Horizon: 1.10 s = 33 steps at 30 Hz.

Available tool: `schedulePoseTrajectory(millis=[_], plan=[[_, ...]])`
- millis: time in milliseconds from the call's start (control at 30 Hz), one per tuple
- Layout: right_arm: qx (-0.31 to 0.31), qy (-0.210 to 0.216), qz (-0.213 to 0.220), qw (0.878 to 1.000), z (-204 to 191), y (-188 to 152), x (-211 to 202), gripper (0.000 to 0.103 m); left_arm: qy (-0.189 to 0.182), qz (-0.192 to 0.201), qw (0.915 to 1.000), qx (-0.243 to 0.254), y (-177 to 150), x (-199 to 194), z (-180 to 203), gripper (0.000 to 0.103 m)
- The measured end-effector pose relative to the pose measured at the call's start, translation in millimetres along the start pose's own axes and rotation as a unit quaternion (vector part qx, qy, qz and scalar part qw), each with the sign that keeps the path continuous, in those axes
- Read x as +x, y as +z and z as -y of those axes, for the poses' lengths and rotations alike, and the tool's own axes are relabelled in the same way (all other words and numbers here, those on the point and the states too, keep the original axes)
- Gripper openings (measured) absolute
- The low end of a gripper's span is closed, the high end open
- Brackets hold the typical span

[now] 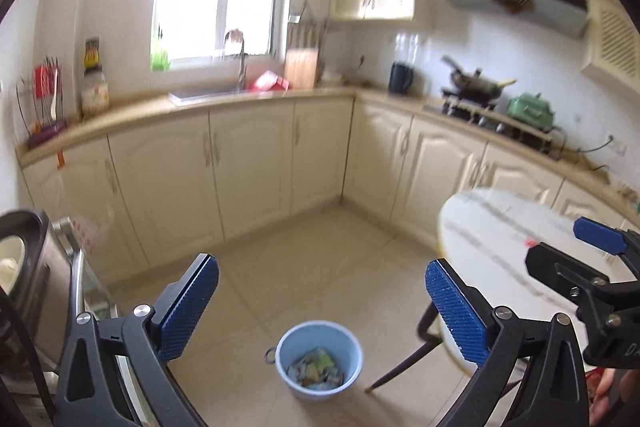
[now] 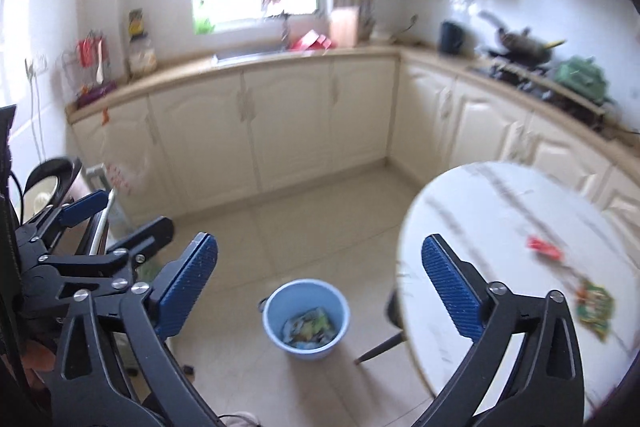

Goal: Collect trash
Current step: 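Lift both grippers away from the bucket back toward the table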

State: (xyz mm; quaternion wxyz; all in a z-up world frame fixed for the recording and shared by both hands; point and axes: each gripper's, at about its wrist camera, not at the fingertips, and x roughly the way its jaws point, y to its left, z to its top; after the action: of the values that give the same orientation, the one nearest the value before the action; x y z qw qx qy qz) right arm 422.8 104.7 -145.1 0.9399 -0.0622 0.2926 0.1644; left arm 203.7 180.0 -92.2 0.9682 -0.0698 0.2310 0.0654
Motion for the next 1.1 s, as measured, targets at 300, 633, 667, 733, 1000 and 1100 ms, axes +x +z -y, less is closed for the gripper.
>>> schedulePoseTrajectory(millis=[300,633,667,733,1000,1100], plan=[[0.022,-0.049,0.099,0.994,29,3,-140,0.103,-0.029,0.109,0.9933,0.025,-72,-140,18,0.102],[0.024,-0.085,0.178,0.98,40,-6,-244,0.103,-0.025,0.203,0.9779,0.042,-161,-256,45,0.102],[0.023,-0.09,0.186,0.978,41,-8,-253,0.103,-0.027,0.21,0.9764,0.041,-169,-260,49,0.102],[0.025,-0.1,0.2,0.974,41,-8,-268,0.103,-0.032,0.218,0.9744,0.042,-184,-275,52,0.102],[0.034,-0.14,0.224,0.964,48,-8,-298,0.103,-0.051,0.229,0.971,0.049,-202,-281,59,0.102],[0.037,-0.152,0.228,0.961,51,-8,-302,0.103,-0.055,0.225,0.9711,0.056,-196,-271,62,0.102]])
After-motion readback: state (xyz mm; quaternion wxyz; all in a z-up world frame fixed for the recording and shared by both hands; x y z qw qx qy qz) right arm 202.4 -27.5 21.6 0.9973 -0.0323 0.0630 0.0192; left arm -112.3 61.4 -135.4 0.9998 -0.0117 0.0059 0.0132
